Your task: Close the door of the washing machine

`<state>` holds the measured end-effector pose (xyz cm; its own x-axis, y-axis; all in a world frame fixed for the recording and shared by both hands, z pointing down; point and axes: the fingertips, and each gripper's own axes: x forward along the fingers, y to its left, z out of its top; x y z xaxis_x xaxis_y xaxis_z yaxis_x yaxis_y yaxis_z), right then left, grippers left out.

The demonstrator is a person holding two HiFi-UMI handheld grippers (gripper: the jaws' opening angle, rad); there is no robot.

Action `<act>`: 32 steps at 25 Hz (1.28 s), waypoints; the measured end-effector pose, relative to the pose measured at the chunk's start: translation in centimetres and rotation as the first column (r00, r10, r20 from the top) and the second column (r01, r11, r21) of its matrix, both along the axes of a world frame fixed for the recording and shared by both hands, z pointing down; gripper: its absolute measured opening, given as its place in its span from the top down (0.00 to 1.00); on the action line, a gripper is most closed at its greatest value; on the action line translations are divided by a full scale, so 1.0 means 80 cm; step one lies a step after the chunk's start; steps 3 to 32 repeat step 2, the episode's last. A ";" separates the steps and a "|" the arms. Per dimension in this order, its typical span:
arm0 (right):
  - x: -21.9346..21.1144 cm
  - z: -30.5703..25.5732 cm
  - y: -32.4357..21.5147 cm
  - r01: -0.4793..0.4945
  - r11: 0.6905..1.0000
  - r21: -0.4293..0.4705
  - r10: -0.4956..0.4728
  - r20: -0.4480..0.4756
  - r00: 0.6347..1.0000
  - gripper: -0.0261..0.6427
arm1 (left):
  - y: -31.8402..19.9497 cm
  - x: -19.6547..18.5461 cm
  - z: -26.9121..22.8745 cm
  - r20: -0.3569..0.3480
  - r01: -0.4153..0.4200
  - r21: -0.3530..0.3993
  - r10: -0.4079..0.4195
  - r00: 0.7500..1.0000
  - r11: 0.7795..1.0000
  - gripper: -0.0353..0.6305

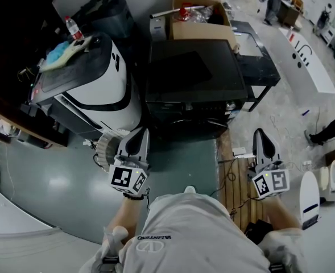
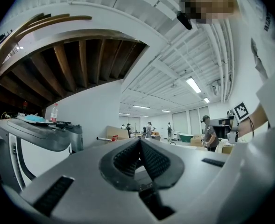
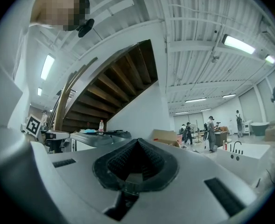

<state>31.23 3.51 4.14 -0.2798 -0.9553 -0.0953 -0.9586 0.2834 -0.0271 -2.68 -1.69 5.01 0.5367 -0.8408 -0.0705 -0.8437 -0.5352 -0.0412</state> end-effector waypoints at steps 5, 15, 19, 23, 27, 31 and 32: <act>0.001 -0.001 -0.001 0.001 1.000 0.001 -0.001 -0.007 1.000 0.95 | -0.001 0.003 0.001 -0.001 -0.002 -0.003 0.002 1.000 1.000 0.94; 0.001 -0.001 -0.001 0.001 1.000 0.001 -0.001 -0.007 1.000 0.95 | -0.001 0.003 0.001 -0.001 -0.002 -0.003 0.002 1.000 1.000 0.94; 0.001 -0.001 -0.001 0.001 1.000 0.001 -0.001 -0.007 1.000 0.95 | -0.001 0.003 0.001 -0.001 -0.002 -0.003 0.002 1.000 1.000 0.94; 0.001 -0.001 -0.001 0.001 1.000 0.001 -0.001 -0.007 1.000 0.95 | -0.001 0.003 0.001 -0.001 -0.002 -0.003 0.002 1.000 1.000 0.94; 0.001 -0.001 -0.001 0.001 1.000 0.001 -0.001 -0.007 1.000 0.95 | -0.001 0.003 0.001 -0.001 -0.002 -0.003 0.002 1.000 1.000 0.94; 0.001 -0.001 -0.001 0.001 1.000 0.001 -0.001 -0.007 1.000 0.95 | -0.001 0.003 0.001 -0.001 -0.002 -0.003 0.002 1.000 1.000 0.94; 0.001 -0.001 -0.001 0.001 1.000 0.001 -0.001 -0.007 1.000 0.95 | -0.001 0.003 0.001 -0.001 -0.002 -0.003 0.002 1.000 1.000 0.94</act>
